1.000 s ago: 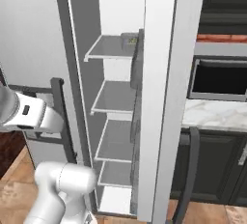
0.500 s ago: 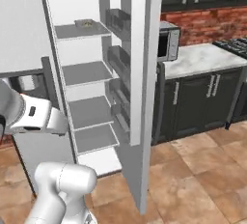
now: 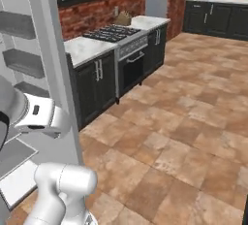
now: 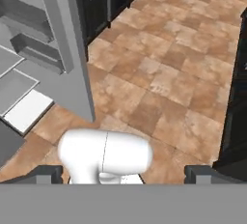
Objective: Place two dumplings into each of the tupperware containers and then place the containers in the fridge.
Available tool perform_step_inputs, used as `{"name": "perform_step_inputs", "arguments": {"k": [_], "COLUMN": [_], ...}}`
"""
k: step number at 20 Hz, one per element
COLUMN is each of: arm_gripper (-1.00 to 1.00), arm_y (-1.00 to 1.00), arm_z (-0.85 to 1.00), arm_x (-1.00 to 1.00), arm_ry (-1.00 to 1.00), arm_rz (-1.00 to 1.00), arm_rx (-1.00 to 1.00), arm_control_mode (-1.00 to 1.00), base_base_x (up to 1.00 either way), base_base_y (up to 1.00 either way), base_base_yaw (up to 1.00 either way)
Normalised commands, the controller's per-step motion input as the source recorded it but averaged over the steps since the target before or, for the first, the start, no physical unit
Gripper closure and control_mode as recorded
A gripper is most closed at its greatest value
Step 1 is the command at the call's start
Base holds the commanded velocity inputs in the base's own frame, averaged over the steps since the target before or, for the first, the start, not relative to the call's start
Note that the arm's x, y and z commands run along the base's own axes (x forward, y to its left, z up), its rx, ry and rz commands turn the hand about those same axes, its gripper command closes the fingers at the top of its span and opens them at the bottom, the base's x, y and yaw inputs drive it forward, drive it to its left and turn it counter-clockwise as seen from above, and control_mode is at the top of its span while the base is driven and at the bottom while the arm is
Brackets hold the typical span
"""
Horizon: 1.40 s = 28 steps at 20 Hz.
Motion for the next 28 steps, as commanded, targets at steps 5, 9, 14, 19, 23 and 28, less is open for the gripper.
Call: {"name": "perform_step_inputs", "arguments": {"k": [5,9,14,19,23,28], "arm_gripper": [-1.0,-1.0,-1.0,-1.0,-1.0,-1.0], "arm_y": [0.0,0.0,0.0,0.0,0.0,0.0], "arm_z": [0.0,0.0,0.0,0.0,0.0,0.0], "arm_x": [0.0,0.0,0.0,0.0,0.0,0.0], "arm_ry": [0.0,0.0,0.0,0.0,0.0,0.0], "arm_rz": [0.0,0.0,0.0,0.0,0.0,0.0], "arm_rx": [0.0,0.0,0.0,0.0,0.0,0.0], "arm_control_mode": [1.0,1.0,1.0,1.0,1.0,1.0], "base_base_x": [-0.18,-0.09,-0.07,0.0,0.01,0.25], "base_base_y": [0.03,0.0,-0.11,-0.74,-0.67,-0.32], "base_base_yaw": [-0.98,-0.93,-0.87,-0.74,-0.78,-0.76]}}
